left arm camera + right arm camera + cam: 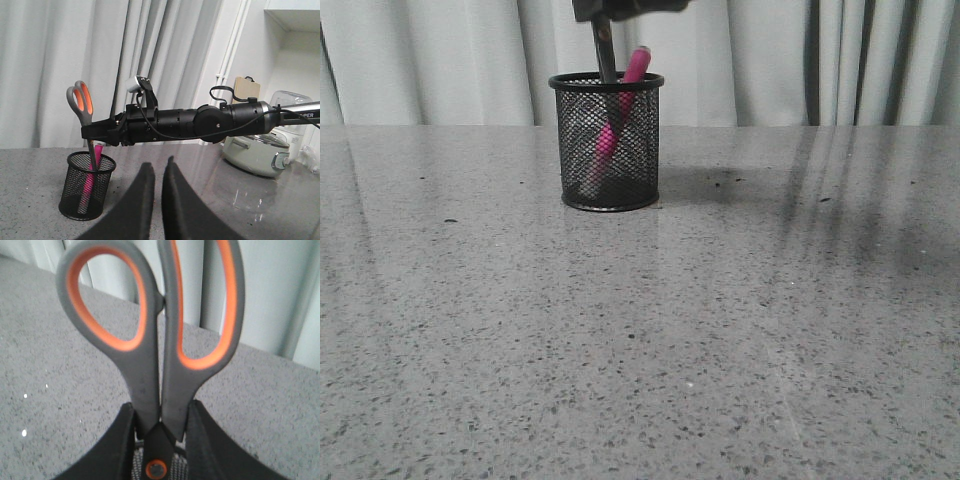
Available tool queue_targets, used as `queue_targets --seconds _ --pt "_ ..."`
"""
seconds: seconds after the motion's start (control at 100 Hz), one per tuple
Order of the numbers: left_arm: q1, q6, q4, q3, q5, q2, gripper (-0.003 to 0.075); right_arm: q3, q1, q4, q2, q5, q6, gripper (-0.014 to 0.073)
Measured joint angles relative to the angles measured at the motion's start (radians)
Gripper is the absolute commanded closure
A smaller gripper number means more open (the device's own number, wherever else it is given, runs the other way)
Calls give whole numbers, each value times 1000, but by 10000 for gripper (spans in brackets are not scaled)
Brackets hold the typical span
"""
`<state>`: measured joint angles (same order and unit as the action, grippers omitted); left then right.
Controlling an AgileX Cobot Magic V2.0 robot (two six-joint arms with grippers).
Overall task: Put pen and scissors into bin
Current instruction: 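Lower the scissors blades into the cup and open the right gripper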
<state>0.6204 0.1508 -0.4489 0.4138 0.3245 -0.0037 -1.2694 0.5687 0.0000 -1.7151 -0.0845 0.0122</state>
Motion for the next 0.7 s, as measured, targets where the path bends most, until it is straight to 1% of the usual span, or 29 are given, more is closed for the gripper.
queue_targets --seconds 0.13,0.27,0.37,0.57,0.62,0.67,0.7 --pt "0 0 -6 0 2 0 712 68 0 -5 0 -22 0 659" --pt "0 0 -6 0 2 0 712 122 0 -7 2 -85 0 659" --pt "0 0 -6 0 4 0 712 138 0 -7 4 -118 0 659" --pt "0 0 -7 0 4 0 712 142 0 -7 4 -128 0 653" --pt "0 0 -7 0 5 0 712 142 0 0 4 -127 0 625" --pt "0 0 -7 0 5 0 712 144 0 0 4 -128 0 569" --pt "0 0 -7 0 5 0 712 145 0 0 4 -129 0 517"
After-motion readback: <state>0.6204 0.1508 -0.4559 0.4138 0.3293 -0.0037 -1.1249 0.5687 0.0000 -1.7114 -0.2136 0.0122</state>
